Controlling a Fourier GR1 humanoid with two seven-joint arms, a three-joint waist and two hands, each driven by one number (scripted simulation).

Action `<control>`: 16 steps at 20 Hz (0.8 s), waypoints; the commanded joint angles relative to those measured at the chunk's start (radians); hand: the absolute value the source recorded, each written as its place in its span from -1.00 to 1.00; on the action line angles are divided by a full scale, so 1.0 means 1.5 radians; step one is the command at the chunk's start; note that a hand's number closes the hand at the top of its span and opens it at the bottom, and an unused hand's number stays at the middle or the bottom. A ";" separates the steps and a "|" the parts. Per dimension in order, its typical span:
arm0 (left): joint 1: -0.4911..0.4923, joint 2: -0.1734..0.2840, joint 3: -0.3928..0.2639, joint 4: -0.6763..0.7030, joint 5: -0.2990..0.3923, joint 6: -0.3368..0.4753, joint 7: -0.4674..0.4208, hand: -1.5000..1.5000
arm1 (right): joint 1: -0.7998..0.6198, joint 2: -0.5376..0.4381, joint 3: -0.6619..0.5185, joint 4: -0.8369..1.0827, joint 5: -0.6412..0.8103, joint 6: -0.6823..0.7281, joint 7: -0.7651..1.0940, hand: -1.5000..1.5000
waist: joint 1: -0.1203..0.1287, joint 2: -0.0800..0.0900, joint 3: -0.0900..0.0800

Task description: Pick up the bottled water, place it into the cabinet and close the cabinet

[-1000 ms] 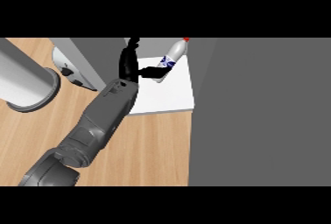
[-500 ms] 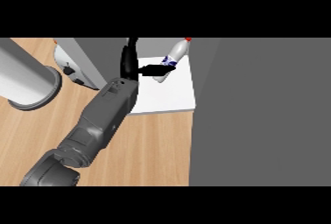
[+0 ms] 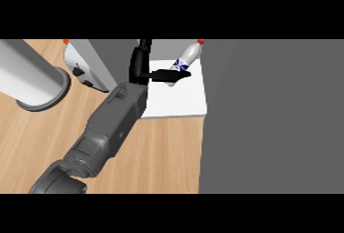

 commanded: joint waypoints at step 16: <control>0.226 0.001 -0.122 -0.287 0.095 -0.109 0.033 -1.00 | 0.024 0.001 -0.003 -0.040 0.000 -0.039 0.029 -1.00 | 0.059 -0.024 -0.002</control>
